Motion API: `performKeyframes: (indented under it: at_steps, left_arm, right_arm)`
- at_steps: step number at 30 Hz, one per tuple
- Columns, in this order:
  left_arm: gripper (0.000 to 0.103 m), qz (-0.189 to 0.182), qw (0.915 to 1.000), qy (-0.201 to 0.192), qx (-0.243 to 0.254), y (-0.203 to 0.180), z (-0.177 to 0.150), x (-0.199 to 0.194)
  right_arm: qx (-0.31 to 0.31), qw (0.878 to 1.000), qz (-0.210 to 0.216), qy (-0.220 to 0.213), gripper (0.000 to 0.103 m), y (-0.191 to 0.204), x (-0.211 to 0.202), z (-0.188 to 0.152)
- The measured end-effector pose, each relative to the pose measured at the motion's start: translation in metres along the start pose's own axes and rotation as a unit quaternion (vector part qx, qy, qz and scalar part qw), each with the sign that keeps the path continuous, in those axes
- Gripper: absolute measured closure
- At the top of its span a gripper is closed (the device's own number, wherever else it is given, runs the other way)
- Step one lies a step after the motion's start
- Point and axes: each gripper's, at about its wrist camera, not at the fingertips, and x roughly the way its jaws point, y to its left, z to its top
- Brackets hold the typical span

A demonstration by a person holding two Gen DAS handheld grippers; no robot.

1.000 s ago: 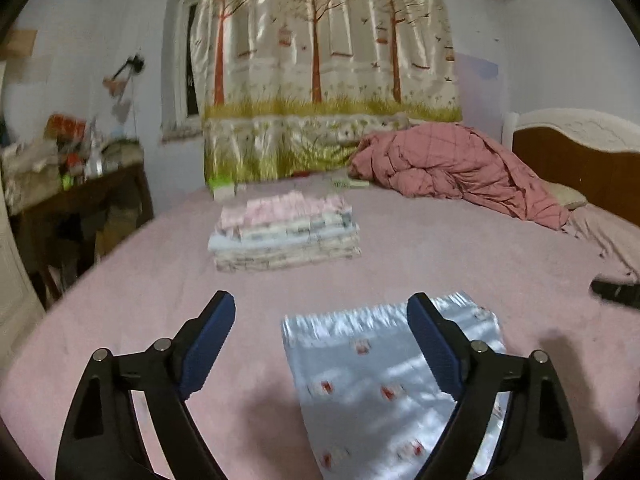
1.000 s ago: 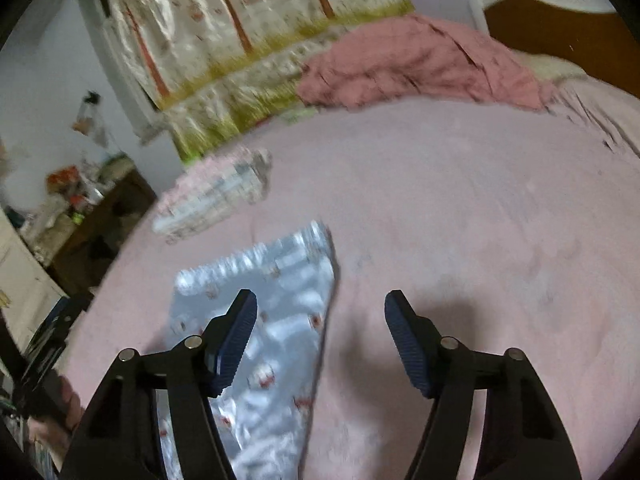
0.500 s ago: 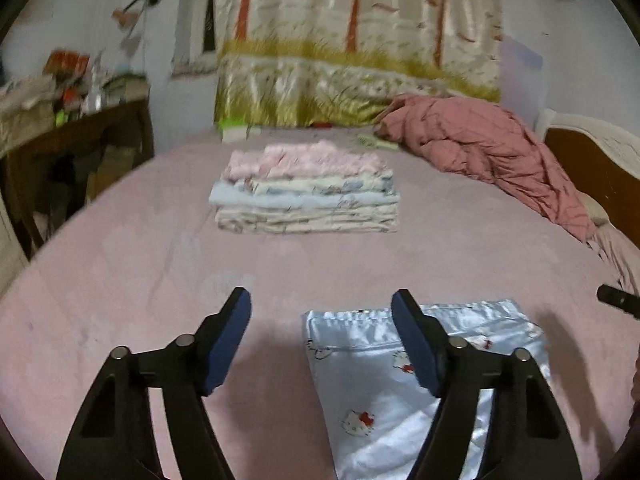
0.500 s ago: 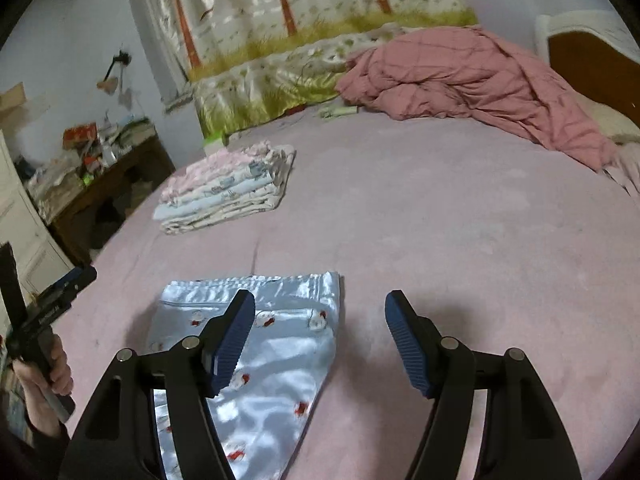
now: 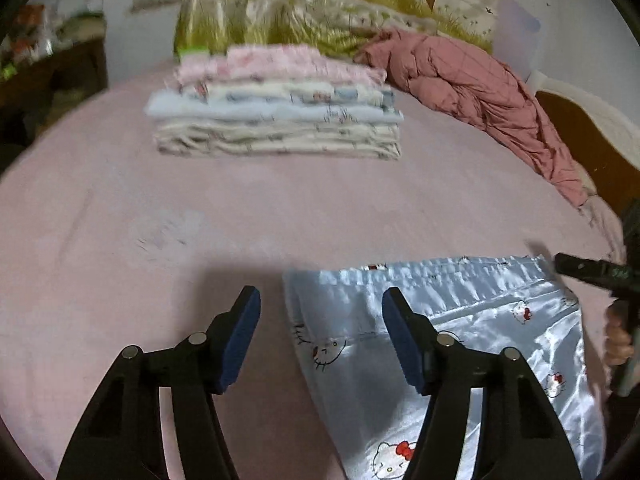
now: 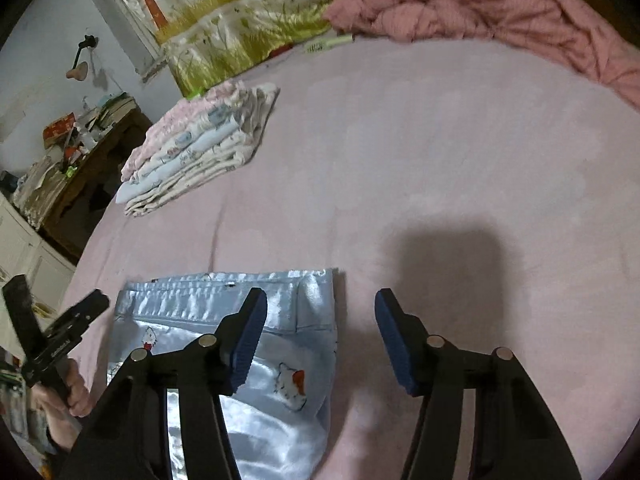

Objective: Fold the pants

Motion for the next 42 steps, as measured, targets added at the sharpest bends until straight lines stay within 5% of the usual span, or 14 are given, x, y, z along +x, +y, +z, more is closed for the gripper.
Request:
performKeyframes:
  at_steps: [5, 12, 20, 28, 30, 32, 34, 42]
  left_arm:
    - [0.040, -0.034, 0.9970, 0.069, 0.012, -0.001, -0.005, 0.033]
    - [0.040, -0.079, 0.9949, 0.060, -0.012, 0.002, 0.003, 0.039]
    - [0.044, -0.216, 0.9673, 0.069, -0.114, 0.042, 0.006, 0.040]
    - [0.045, -0.240, 0.9613, 0.077, -0.110, 0.034, 0.016, 0.055]
    - [0.071, -0.239, 0.9610, 0.077, -0.115, 0.035, 0.016, 0.058]
    - [0.084, -0.250, 0.9567, 0.090, -0.119, 0.035, 0.014, 0.065]
    - [0.084, -0.245, 0.9584, 0.088, -0.118, 0.034, 0.014, 0.065]
    - [0.082, -0.215, 0.9675, 0.075, -0.111, 0.031, 0.013, 0.061]
  right_arm:
    - [0.010, 0.998, 0.049, 0.027, 0.044, -0.009, 0.023, -0.007]
    - [0.023, 0.992, 0.117, 0.033, 0.044, -0.017, 0.040, -0.009]
    - [0.081, 0.976, 0.199, 0.043, 0.045, -0.046, 0.031, -0.015]
    - [0.062, 0.975, 0.206, 0.055, 0.045, -0.032, 0.051, -0.006]
    - [0.058, 0.975, 0.208, 0.052, 0.048, -0.031, 0.052, -0.006]
    - [0.061, 0.976, 0.202, 0.049, 0.060, -0.033, 0.053, -0.006]
    - [0.071, 0.977, 0.195, 0.049, 0.072, -0.037, 0.056, -0.006]
    - [0.067, 0.978, 0.190, 0.048, 0.077, -0.033, 0.061, -0.001]
